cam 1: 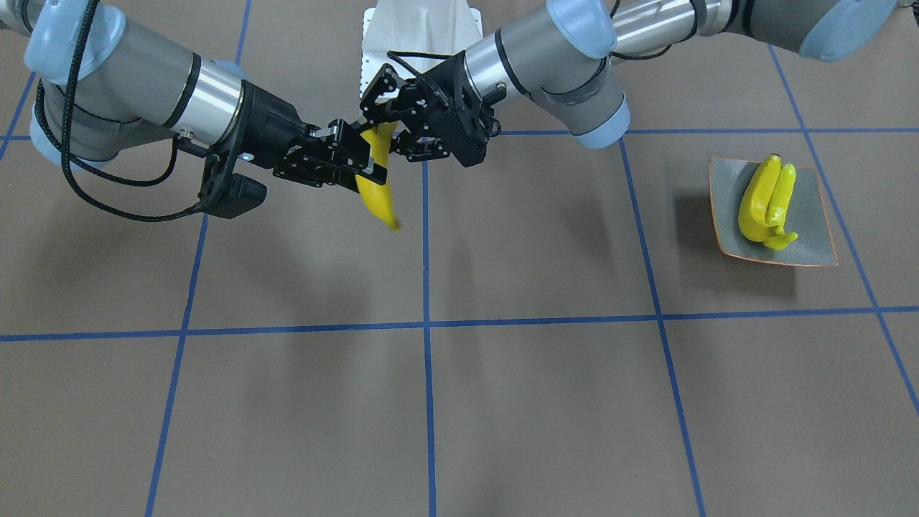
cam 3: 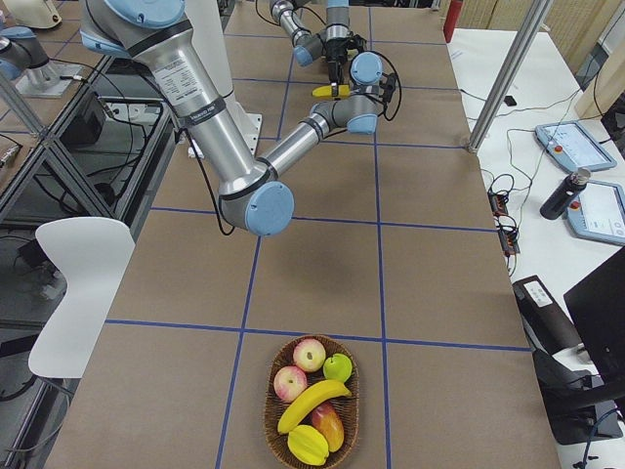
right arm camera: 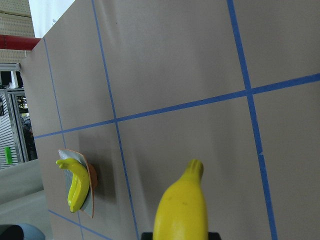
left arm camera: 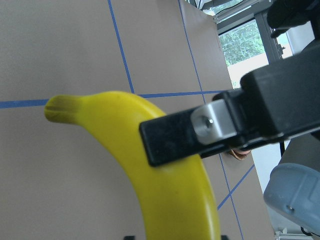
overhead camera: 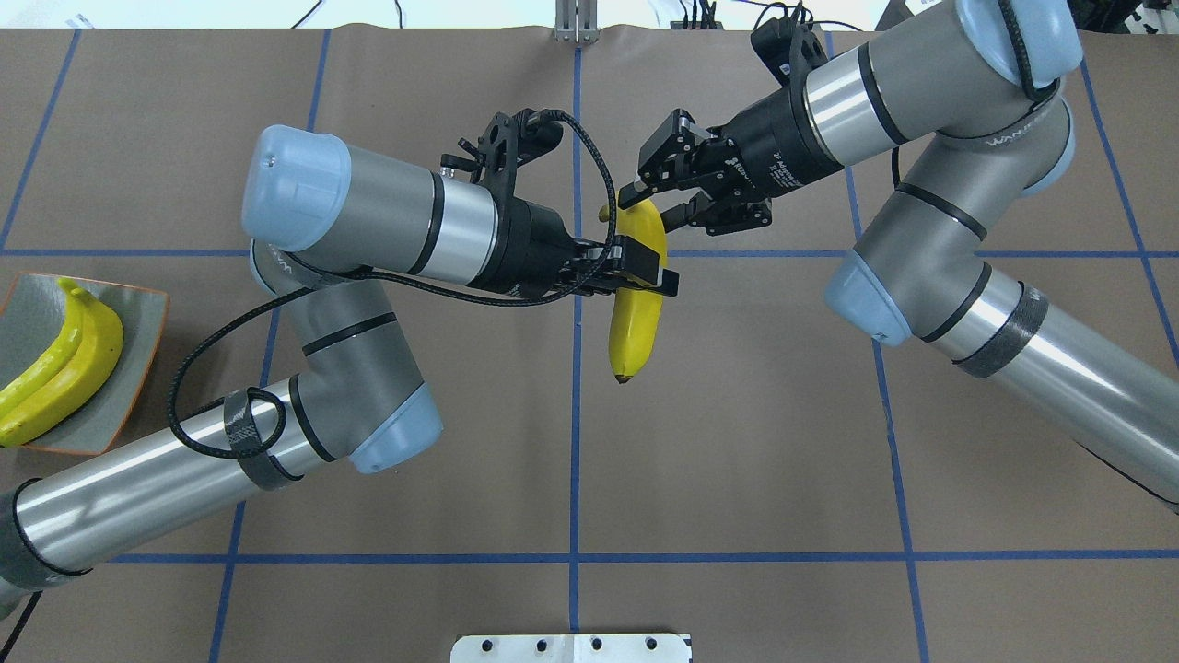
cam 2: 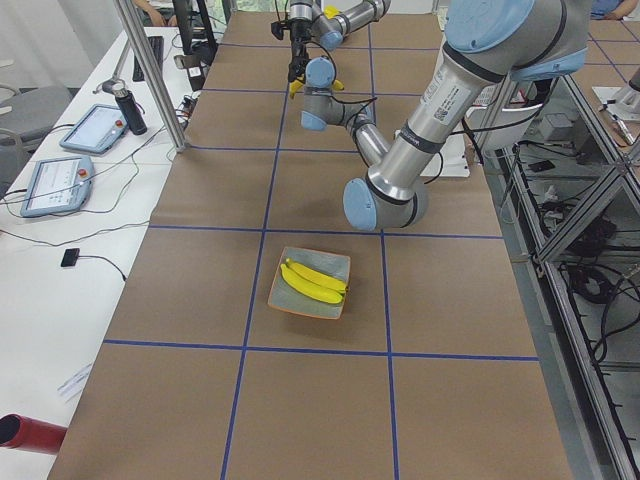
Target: Transfer all bananas from basket to plate
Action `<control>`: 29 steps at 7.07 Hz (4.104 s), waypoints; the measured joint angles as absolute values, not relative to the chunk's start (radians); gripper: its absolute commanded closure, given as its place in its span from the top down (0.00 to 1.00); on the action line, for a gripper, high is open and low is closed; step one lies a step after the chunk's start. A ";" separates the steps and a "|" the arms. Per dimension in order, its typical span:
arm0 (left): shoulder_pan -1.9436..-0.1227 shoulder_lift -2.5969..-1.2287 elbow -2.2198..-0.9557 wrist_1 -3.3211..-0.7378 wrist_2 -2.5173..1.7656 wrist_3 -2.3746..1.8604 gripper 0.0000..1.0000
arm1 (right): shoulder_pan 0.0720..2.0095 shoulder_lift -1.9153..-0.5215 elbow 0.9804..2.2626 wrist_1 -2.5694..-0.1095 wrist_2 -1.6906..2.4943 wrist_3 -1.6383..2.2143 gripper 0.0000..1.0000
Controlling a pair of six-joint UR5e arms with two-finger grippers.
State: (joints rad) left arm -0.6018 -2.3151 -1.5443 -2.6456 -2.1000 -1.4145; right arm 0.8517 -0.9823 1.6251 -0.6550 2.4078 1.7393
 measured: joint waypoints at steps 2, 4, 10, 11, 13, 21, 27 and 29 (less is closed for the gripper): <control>-0.600 -2.313 -1.546 -2.639 -2.100 -1.415 0.00 | 0.858 -0.991 1.639 -0.654 2.406 1.738 1.00; -0.638 -2.304 -1.544 -2.589 -2.136 -1.396 0.00 | 0.884 -1.042 1.690 -0.655 2.406 1.740 1.00; -0.976 -2.014 -1.563 -2.431 -2.489 -1.005 0.00 | 0.977 -1.225 1.704 -0.656 2.324 1.602 1.00; -0.993 -1.947 -1.570 -2.422 -2.481 -0.914 0.00 | 0.977 -1.227 1.693 -0.656 2.311 1.593 1.00; -1.022 -1.866 -1.577 -2.345 -2.442 -0.730 0.00 | 0.977 -1.228 1.671 -0.656 2.289 1.566 1.00; -1.080 -1.681 -1.779 -1.708 -1.873 -0.069 0.00 | 0.900 -1.214 1.655 -0.655 2.139 1.558 1.00; -0.922 -1.488 -1.860 -1.685 -1.659 -0.082 0.00 | 0.847 -1.210 1.665 -0.655 2.069 1.568 1.00; -0.885 -1.422 -1.910 -1.685 -1.654 -0.089 0.00 | 0.842 -1.208 1.667 -0.655 2.059 1.569 1.00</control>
State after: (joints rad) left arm -0.8852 -1.4220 -1.9102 -1.6845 -1.6541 -0.0895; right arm 0.8422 -1.2081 1.6675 -0.6550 2.0592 1.5687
